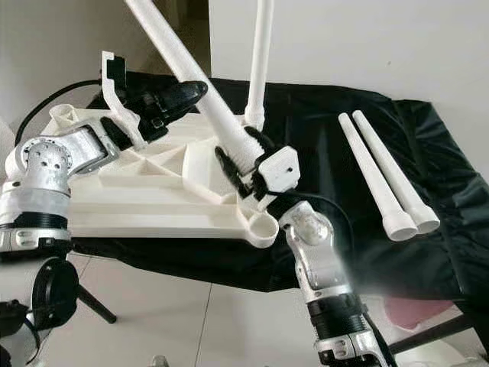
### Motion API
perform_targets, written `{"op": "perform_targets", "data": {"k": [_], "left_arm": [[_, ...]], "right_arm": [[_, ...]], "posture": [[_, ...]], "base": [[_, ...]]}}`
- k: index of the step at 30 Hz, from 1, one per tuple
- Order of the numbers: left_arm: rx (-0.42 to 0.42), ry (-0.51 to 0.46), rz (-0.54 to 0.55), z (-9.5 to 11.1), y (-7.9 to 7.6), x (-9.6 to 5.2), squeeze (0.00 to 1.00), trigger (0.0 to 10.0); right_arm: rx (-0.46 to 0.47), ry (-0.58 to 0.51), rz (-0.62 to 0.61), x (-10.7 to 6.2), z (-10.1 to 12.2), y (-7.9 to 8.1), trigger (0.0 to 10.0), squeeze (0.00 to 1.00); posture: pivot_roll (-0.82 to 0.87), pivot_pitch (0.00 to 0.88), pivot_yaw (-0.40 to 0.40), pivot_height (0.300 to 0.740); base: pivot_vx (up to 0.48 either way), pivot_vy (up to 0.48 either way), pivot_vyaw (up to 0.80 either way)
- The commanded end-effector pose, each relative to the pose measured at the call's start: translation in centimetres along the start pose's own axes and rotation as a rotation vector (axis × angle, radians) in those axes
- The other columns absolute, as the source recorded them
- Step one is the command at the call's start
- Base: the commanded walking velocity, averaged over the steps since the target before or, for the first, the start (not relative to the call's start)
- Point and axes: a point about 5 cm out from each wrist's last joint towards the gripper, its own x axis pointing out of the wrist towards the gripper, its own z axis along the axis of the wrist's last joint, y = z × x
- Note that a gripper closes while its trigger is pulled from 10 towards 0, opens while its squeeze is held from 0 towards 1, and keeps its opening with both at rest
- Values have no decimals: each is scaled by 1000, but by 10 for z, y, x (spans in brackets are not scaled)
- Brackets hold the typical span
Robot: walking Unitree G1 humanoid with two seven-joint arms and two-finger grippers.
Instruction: Building children table
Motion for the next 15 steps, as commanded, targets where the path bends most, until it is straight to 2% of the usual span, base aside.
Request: {"op": "perform_targets", "data": {"k": [1,5,14,15], "left_arm": [[11,-2,-61,3,-2,1,0,10000],[-14,-18,-2,11,5,4,0,10000],[-9,-24,84,23,13,6,0,10000],[-11,-27,104,24,15,6,0,4980]], "right_arm": [[-27,-25,28,0,4,6,10000,0],[-44,4,55,-9,-4,16,10000,0],[-49,31,62,-14,-10,20,10000,0],[-50,33,60,-14,-11,20,10000,0]], "posture": [[0,26,18,740],[-3,33,19,740],[-2,34,22,740],[-2,34,22,740]], "base": [[0,0,0],[0,0,0],[0,0,0],[0,0,0]]}}
